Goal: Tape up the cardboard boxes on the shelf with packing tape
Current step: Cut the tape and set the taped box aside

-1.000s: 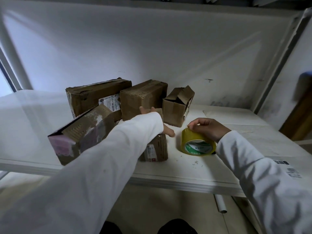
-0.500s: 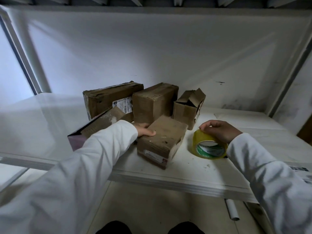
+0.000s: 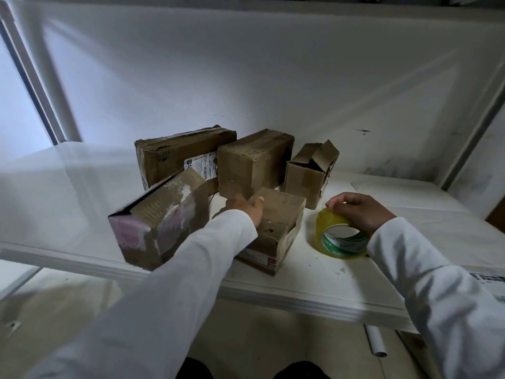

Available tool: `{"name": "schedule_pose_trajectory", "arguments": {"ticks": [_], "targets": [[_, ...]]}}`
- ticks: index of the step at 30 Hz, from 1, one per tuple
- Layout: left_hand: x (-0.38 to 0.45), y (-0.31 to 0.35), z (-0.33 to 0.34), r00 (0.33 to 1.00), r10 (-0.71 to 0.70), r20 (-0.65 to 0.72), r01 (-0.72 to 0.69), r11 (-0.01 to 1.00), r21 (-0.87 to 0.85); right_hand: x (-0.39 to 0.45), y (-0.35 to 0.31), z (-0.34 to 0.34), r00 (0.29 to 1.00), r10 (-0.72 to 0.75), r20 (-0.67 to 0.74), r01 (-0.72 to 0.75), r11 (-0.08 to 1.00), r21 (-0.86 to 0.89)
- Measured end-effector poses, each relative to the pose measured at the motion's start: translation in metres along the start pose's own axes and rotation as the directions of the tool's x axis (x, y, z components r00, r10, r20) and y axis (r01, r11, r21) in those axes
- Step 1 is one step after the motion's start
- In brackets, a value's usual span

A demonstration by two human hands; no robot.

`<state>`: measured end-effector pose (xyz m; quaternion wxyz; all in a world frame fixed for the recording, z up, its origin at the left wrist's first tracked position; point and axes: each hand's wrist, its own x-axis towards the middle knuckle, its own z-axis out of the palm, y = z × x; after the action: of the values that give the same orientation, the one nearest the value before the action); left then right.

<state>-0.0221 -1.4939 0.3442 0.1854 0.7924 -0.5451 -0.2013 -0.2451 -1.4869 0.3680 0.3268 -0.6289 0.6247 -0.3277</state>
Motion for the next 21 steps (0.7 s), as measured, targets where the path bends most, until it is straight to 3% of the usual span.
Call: {"name": "schedule_pose_trajectory", "arguments": {"ticks": [3, 6, 8, 11, 13, 16, 18, 21], "targets": [[-0.002, -0.001, -0.001, 0.998, 0.056, -0.002, -0.056, 0.998, -0.009, 0.001, -0.001, 0.002, 1.000, 0.010, -0.029, -0.010, 1.000, -0.001], [-0.004, 0.002, -0.008, 0.987, 0.148, -0.066, -0.134, 0.974, 0.180, -0.001, -0.002, 0.006, 0.997, 0.026, -0.070, -0.026, 1.000, 0.012], [-0.003, 0.011, -0.012, 0.990, 0.138, -0.017, -0.131, 0.964, 0.232, -0.002, -0.003, 0.009, 0.994, 0.024, -0.103, -0.021, 0.999, 0.028], [-0.010, 0.032, -0.010, 0.955, 0.154, 0.252, -0.188, 0.975, 0.118, -0.003, -0.003, 0.012, 0.990, 0.026, -0.141, -0.020, 0.999, 0.040], [-0.016, 0.039, -0.007, 0.919, 0.222, 0.326, -0.250, 0.967, 0.045, -0.005, -0.002, 0.014, 0.987, 0.037, -0.158, -0.031, 0.999, 0.037], [-0.016, 0.033, -0.005, 0.922, 0.339, 0.187, -0.301, 0.931, -0.206, -0.007, 0.003, 0.012, 0.979, 0.054, -0.197, -0.047, 0.998, 0.041], [-0.015, 0.021, -0.003, 0.887, 0.462, 0.017, -0.413, 0.807, -0.422, -0.009, 0.006, 0.009, 0.975, 0.072, -0.212, -0.054, 0.995, 0.086], [-0.010, -0.003, 0.005, 0.838, 0.545, 0.014, -0.453, 0.710, -0.538, -0.010, 0.008, 0.007, 0.970, 0.086, -0.228, -0.061, 0.992, 0.115]]}}
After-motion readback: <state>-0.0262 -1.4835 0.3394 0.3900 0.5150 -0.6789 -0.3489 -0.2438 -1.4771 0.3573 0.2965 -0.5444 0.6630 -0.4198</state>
